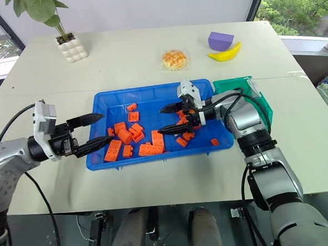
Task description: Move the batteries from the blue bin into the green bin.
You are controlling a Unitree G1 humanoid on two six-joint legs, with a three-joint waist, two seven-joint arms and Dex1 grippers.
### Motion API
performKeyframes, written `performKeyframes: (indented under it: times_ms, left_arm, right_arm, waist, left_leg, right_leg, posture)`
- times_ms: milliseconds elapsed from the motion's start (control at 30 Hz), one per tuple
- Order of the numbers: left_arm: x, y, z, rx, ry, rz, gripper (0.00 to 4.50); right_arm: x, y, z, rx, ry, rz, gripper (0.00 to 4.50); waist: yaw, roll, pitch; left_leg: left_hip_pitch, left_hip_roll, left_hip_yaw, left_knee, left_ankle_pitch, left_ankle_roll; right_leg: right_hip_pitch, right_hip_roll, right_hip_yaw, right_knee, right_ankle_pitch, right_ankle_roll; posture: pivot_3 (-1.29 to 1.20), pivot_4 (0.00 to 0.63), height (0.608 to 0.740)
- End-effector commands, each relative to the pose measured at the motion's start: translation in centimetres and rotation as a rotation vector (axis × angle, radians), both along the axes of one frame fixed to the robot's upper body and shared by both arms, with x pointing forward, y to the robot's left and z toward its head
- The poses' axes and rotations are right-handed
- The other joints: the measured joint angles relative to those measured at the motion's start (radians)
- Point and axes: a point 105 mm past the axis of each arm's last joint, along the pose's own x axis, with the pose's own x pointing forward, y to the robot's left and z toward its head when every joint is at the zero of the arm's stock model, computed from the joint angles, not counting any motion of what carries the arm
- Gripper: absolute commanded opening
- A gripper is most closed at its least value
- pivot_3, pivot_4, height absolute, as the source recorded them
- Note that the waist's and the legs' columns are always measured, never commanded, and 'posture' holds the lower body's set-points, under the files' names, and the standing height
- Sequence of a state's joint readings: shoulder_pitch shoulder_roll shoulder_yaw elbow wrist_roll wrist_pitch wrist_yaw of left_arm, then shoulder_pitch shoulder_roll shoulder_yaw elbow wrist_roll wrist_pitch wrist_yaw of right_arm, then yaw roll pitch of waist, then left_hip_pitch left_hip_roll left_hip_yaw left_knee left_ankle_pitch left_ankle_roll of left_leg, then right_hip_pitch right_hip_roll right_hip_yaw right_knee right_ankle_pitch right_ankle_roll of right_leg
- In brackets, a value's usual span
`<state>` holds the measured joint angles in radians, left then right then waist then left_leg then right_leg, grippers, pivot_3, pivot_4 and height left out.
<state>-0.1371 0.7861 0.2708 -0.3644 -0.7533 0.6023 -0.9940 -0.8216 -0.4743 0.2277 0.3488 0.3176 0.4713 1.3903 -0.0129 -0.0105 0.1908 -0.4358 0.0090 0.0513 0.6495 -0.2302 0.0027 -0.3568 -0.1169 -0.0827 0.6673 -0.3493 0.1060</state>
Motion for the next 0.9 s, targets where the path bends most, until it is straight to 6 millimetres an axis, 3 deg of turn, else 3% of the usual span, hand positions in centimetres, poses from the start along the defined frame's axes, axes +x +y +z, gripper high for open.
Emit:
performKeyframes:
  times_ms: [33,267,767,900]
  left_arm:
    - [-0.6,0.1,1.3,0.011,-0.050,-0.012,4.50]
    - [-0.6,-0.4,1.5,-0.002,-0.064,-0.010,4.50]
    - [-0.7,-0.9,1.7,-0.024,-0.096,0.020,4.50]
    - [-0.7,-0.7,1.8,-0.027,-0.104,0.036,4.50]
  right_arm:
    - [-0.1,0.9,0.8,-0.002,-0.039,0.058,4.38]
    - [0.4,2.2,-0.7,-0.031,-0.019,0.081,4.38]
    - [0.5,2.5,-3.2,-0.123,0.023,0.127,4.38]
    - [0.4,2.5,-3.3,-0.134,0.022,0.138,2.65]
  waist:
    - [0.000,0.000,0.000]
    - [-0.001,0.000,0.000]
    - [-0.002,0.000,0.000]
    - [-0.001,0.000,0.000]
  left_leg:
    - [0.000,0.000,0.000,0.000,0.000,0.000]
    - [0.000,0.000,0.000,0.000,0.000,0.000]
    - [0.000,0.000,0.000,0.000,0.000,0.000]
    - [0.000,0.000,0.000,0.000,0.000,0.000]
  right_leg:
    - [0.000,0.000,0.000,0.000,0.000,0.000]
    - [0.000,0.000,0.000,0.000,0.000,0.000]
    - [0.000,0.000,0.000,0.000,0.000,0.000]
    - [0.000,0.000,0.000,0.000,0.000,0.000]
  posture:
    - [0.00,0.150,0.739]
    - [0.00,0.150,0.739]
    - [0.00,0.150,0.739]
    - [0.00,0.150,0.739]
